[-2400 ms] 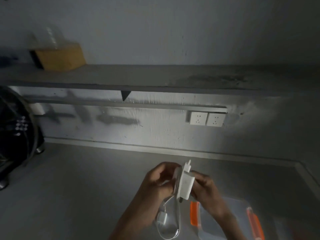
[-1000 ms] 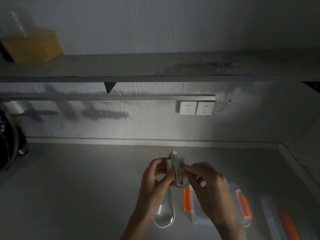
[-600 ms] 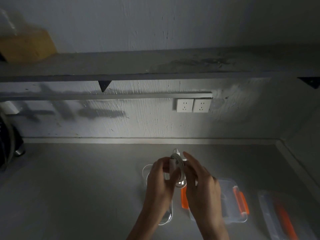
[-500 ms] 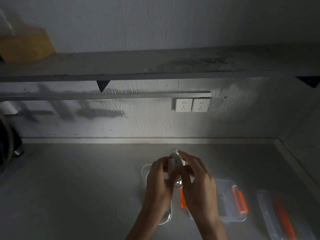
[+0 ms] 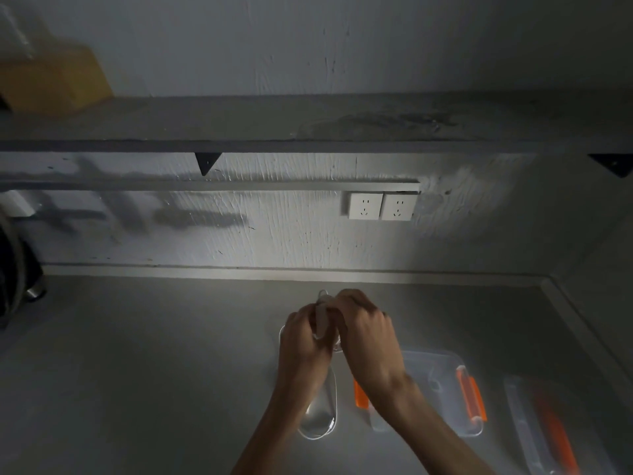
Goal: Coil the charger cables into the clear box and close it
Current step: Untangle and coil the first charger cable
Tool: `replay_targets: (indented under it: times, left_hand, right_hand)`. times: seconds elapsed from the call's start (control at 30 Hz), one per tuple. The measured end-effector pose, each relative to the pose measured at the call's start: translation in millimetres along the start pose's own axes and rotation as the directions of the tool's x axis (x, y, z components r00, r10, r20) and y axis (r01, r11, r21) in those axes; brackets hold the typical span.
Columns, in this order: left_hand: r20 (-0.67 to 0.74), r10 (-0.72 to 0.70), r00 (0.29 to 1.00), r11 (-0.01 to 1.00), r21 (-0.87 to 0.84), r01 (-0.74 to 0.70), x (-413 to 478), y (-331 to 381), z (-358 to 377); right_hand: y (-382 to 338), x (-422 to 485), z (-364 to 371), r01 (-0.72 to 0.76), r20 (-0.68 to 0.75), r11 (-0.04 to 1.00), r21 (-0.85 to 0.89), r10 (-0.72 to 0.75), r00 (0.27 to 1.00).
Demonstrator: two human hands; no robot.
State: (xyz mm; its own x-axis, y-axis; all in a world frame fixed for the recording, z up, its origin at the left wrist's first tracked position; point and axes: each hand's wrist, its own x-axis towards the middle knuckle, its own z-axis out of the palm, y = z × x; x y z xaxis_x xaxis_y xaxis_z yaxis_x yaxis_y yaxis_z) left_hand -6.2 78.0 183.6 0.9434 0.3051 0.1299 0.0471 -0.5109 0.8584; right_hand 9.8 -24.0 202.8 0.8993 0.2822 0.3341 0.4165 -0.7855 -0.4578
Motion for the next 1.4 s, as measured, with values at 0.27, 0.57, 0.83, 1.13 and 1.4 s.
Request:
replay_targets:
  times: [0.27,0.57,0.83,1.13,1.4]
  left_hand:
    - [0.118,-0.013,0.993,0.993,0.114,0.0,6.9,-12.9,-7.3]
    - [0.206,0.085,0.975,0.996,-0.048,-0.077,0.5,-6.3,-18.8]
    - [0.35,0.018,0.937,0.98,-0.191,0.052,5.9,5.8,-26.2]
    - [0.613,-0.072,0.787,0.772,-0.465,0.433,7.4,11.2,-27.9]
    - [0.703,-0.207,0.68,0.454,-0.547,0.704,16.4,-1.8,-32.9]
  right_hand:
    - [29.4,44.6,-9.0,0.145,0.422,0.987,0.071,-0.162,0.892]
    - [43.4,41.5,-30.3,-0.145,0.277,0.859,0.491,0.003,0.961]
    - [51.7,42.6,-34.0,-0.235,0.262,0.569,0.788,0.035,0.964]
    - [60.7,40.2,-22.4,-0.199,0.201,0.665,0.72,0.074,0.977]
    - [68.4,9.4,-34.4,-0.309,0.388,0.61,0.73,0.003,0.922]
